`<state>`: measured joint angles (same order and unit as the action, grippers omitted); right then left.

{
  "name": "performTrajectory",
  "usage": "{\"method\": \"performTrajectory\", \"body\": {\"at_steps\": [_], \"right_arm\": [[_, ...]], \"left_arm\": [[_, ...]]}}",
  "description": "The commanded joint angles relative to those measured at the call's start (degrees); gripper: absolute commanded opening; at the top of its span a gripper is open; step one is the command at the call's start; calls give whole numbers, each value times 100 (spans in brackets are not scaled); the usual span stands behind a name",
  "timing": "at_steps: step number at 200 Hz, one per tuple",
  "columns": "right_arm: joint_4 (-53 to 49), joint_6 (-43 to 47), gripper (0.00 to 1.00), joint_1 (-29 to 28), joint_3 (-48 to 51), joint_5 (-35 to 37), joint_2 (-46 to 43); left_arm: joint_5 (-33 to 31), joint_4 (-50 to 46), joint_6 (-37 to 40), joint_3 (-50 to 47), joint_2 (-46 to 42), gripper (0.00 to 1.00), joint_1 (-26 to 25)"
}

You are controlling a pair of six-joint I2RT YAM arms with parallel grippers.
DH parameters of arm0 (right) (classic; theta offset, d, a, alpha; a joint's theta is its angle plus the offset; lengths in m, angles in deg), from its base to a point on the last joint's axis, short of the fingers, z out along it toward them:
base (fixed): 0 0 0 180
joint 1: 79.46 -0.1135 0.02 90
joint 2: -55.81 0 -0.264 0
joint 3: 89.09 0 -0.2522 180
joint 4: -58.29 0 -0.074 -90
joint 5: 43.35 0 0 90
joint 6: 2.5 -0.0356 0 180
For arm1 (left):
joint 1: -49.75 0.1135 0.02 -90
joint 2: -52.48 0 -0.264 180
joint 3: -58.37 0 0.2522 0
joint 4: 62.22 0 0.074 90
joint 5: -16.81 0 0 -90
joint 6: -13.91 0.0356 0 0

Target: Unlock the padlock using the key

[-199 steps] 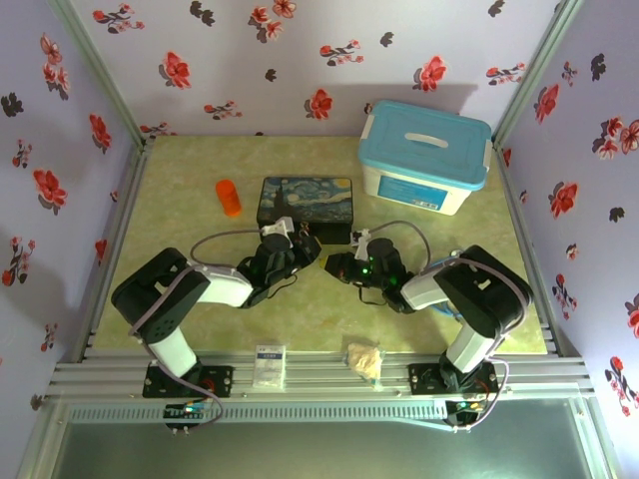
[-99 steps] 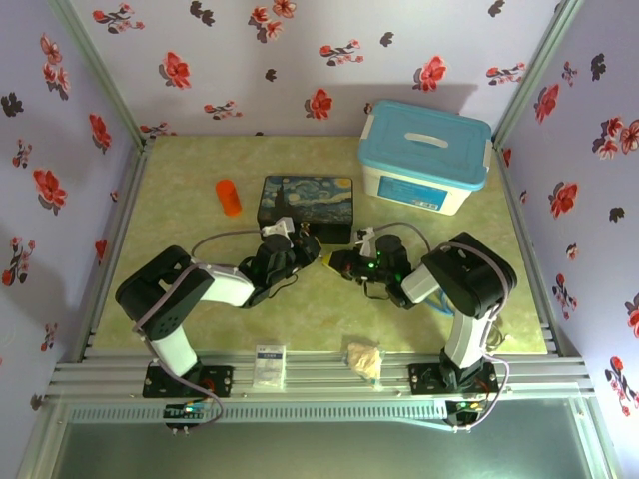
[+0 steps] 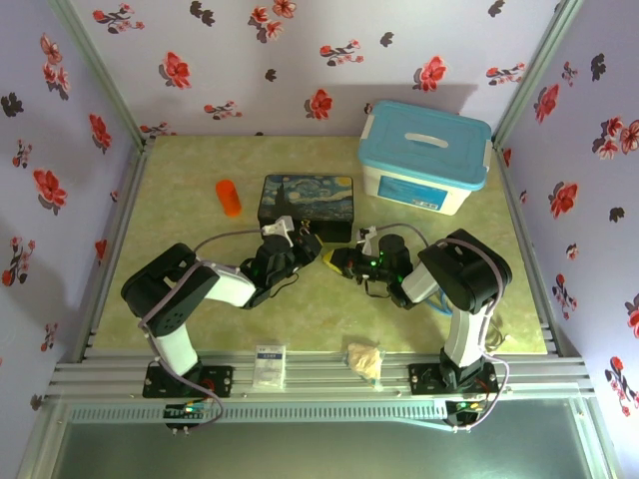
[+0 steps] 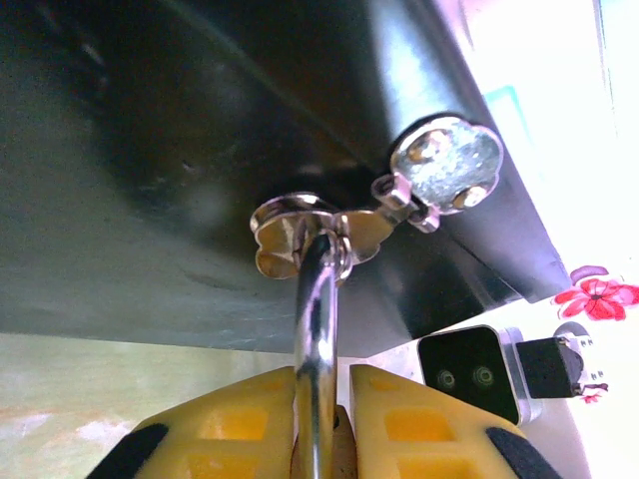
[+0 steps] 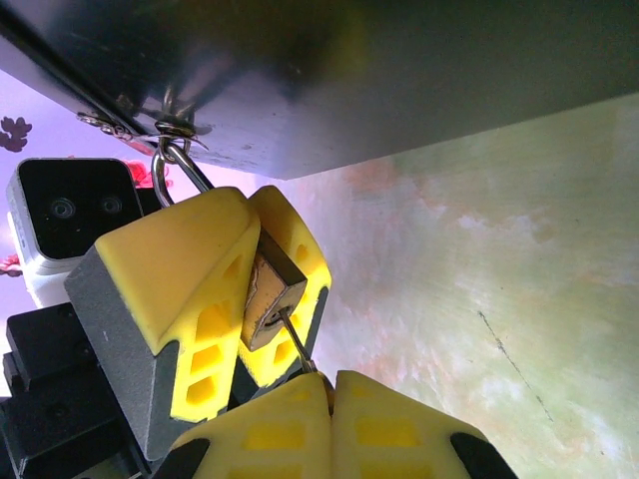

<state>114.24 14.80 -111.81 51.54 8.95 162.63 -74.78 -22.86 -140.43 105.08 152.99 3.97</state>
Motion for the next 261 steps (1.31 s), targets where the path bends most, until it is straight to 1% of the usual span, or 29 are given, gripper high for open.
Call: {"method": "performTrajectory", "body": {"at_steps": [1,23,31,40,49,60,68,101,115,133,147,163,188,220,235,256,261], "right_arm": [[965,-91,0,-90,-124,477,-225],[964,33,0,-95,-45,517,-181],[965,54,0,-95,-33,517,-175],[965,75,0,-91,-19,506,-173],[957,73,0,-95,-3,519,-178],[941,127,0,-110,17,523,-204],[939,183,0,-141,33,519,-239],[937,492,0,-438,38,478,-436],[860,555,0,-455,86,511,-463],[934,577,0,-313,238,513,-432],[958,459,0,-46,315,419,-379],[654,478,0,186,302,262,-408],[9,794,0,230,293,227,-631],[-204,797,0,227,279,164,-761],[10,602,0,162,199,113,-575],[935,5,0,142,231,135,-73],[970,-124,0,158,208,136,18]], "left_arm": [[1111,284,0,4,-12,1,-326],[1126,296,-10,1,-4,10,-326],[1121,293,-1,-15,-14,9,-326],[1092,295,8,-50,-39,3,-331],[1068,285,19,-70,-67,1,-321],[1055,262,32,-75,-89,3,-318],[1057,251,19,-75,-82,7,-309],[1068,453,-139,-103,35,3,-267],[1090,546,-174,-102,80,3,-247],[1110,607,-193,-145,70,1,-238],[1190,694,-232,-227,57,0,-247],[1178,916,-342,-396,89,0,-256],[1095,949,-267,-495,161,0,-249],[1073,1054,-285,-430,303,0,-257],[1073,1158,-316,-421,376,0,-256],[1062,1300,-360,-420,416,2,-256],[1047,1352,-369,-427,416,2,-256]]}}
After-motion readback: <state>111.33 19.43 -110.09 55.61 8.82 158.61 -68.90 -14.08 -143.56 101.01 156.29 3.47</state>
